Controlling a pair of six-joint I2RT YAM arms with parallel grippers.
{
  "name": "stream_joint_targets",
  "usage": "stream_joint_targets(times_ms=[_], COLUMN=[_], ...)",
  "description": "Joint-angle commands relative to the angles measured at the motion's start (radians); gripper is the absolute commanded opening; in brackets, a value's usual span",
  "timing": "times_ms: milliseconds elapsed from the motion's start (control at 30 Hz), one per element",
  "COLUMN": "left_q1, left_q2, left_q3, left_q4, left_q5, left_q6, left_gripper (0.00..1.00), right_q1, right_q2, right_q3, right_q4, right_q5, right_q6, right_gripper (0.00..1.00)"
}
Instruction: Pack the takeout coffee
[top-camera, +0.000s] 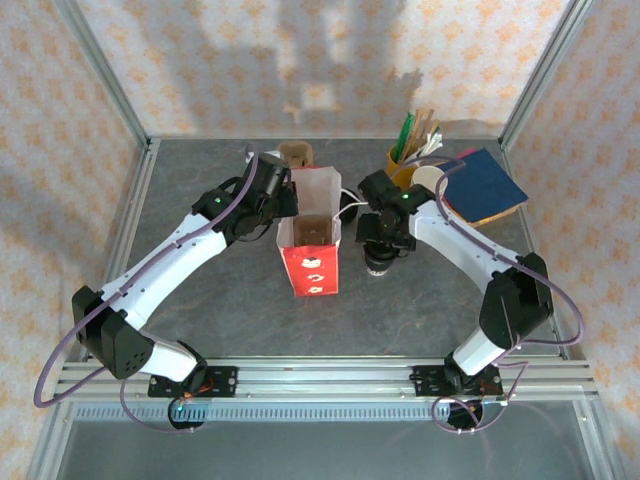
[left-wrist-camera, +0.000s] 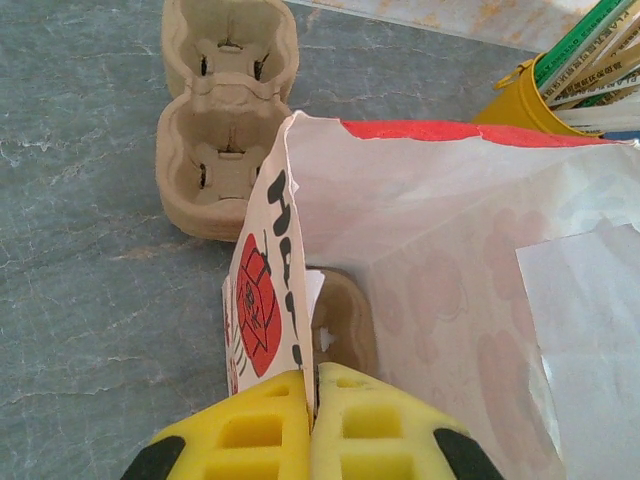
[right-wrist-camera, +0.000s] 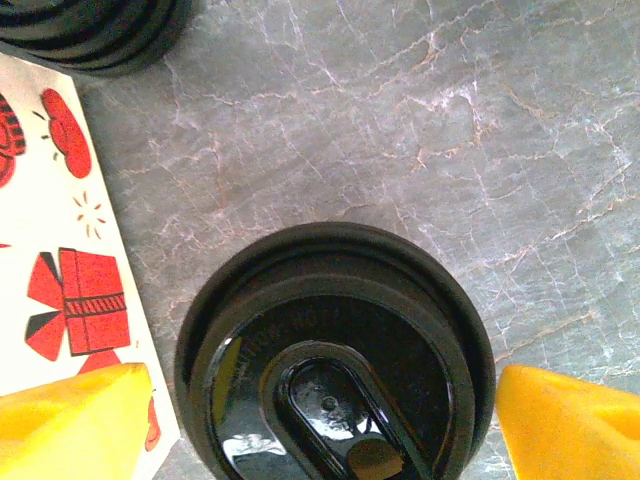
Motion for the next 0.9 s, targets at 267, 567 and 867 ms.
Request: stream_joint_targets(times_ms=[267,567,867], left_q1=[0.015,0.04,0.091], left_q2=[-0.044,-0.029,-0.072], left_q3=[0.039,0.03,-0.003], left_q4=[-0.059,-0.066,-0.073], left_q5=[-0.069,-0.017,0.194], left_q6=[0.009,0.001,0.004], left_gripper=[0.0,0.0,0.0], right_q1=[-0.056,-0.066,-0.067], right_q2=[-0.051,-0.043,-0.03], right_q3=[0.01,-0.036,-0.035], right_q4=[0.013,0.04,0.034], right_q5=[-0.036,-0.067,-0.064], right_q6=[-0.046,-0.074,-0.114], right_gripper=[0.89,0.88,0.88])
